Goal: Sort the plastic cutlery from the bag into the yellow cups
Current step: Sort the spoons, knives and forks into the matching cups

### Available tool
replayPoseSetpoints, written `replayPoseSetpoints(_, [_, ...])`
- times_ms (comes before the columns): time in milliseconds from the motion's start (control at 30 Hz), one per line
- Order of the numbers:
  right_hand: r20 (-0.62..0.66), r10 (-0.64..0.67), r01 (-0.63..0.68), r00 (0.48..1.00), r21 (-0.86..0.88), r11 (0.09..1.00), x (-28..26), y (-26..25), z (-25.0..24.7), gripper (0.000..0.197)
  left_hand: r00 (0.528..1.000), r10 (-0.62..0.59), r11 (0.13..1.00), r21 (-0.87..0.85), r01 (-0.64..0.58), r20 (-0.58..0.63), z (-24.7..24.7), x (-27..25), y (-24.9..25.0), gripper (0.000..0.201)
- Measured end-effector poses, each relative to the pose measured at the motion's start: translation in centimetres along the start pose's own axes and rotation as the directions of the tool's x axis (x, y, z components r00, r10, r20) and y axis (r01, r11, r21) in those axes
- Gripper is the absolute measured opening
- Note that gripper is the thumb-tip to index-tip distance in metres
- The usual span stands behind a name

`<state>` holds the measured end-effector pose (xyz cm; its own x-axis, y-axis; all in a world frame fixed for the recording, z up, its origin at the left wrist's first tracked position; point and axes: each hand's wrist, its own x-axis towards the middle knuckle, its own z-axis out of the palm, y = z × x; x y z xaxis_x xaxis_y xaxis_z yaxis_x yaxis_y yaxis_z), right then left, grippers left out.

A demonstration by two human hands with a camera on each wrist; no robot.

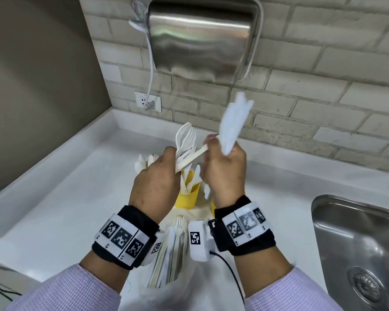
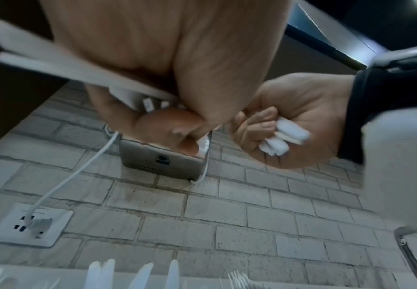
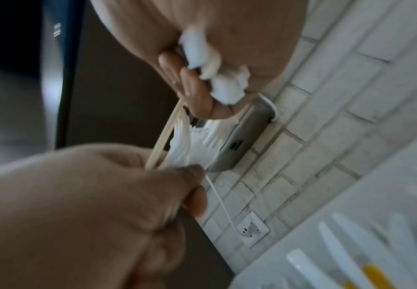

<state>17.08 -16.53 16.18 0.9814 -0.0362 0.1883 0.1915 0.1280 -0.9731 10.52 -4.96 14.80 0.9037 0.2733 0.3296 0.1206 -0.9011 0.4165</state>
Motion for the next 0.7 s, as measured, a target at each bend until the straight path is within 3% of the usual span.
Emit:
replayPoseSetpoints(100, [-0.167,0.176,-0.097,0.970,0.396,0.913,1.1,-1.4,-1.0,0.018,1.000,-0.025,0.994,-0.103,0.024,-0.004,0.2,0.0,-0.5,0.015])
replayPoseSetpoints(167, [-0.192,0.203,-0.054,0.960,0.586,0.808,1.5,-2.7,-1.8,0.017,0.998,-0.056,0.943,-0.329,0.059,0.016,0.4,0.0,-0.5,0.006])
replayPoseSetpoints(200, [-0.214,0.170,-0.004,0.962,0.611,0.792,1.5,-3.1,-2.0,0.018,0.993,-0.101,0.870,-0.478,0.120,0.065,0.4,0.0,-0.4,0.005])
replayPoseSetpoints(267, [-0.239,0.031,0.111,0.970,0.557,0.823,1.1,-4.1,-2.2,0.025,0.938,-0.210,0.569,-0.745,0.348,0.277,0.6,0.0,0.1,0.014])
replayPoseSetpoints(333, [-0.171,-0.134,0.195,0.976,0.423,0.885,0.2,-4.4,-1.9,0.034,0.839,-0.220,0.240,-0.806,0.541,0.497,0.8,-0.1,0.5,0.022])
replayPoseSetpoints(400, [-0.039,-0.266,0.266,0.963,0.281,0.922,-0.9,-4.3,-1.4,0.036,0.774,-0.135,0.006,-0.781,0.625,0.618,1.0,0.1,0.6,0.026])
replayPoseSetpoints(467, [0.096,-0.314,0.295,0.945,0.173,0.940,-1.8,-3.0,-1.0,0.030,0.758,-0.019,-0.157,-0.751,0.641,0.652,0.8,0.4,0.6,0.030])
replayPoseSetpoints(533, [0.189,-0.276,0.266,0.942,0.077,0.961,-2.5,-1.4,-0.5,0.027,0.767,0.034,-0.184,-0.750,0.635,0.641,0.5,0.6,0.7,0.034])
replayPoseSetpoints(600, [0.209,-0.211,0.212,0.955,0.017,0.977,-2.9,-0.1,-0.3,0.031,0.779,0.040,-0.145,-0.768,0.624,0.626,0.5,0.5,0.8,0.033])
replayPoseSetpoints(667, [0.134,-0.174,0.170,0.976,0.040,0.985,-2.2,0.1,-0.6,0.038,0.797,-0.001,-0.085,-0.794,0.602,0.604,0.7,0.3,0.8,0.032])
replayPoseSetpoints(700, [0.075,-0.159,0.153,0.984,0.084,0.985,-1.6,0.0,-0.9,0.041,0.818,-0.057,-0.005,-0.819,0.574,0.573,0.7,0.2,0.8,0.030])
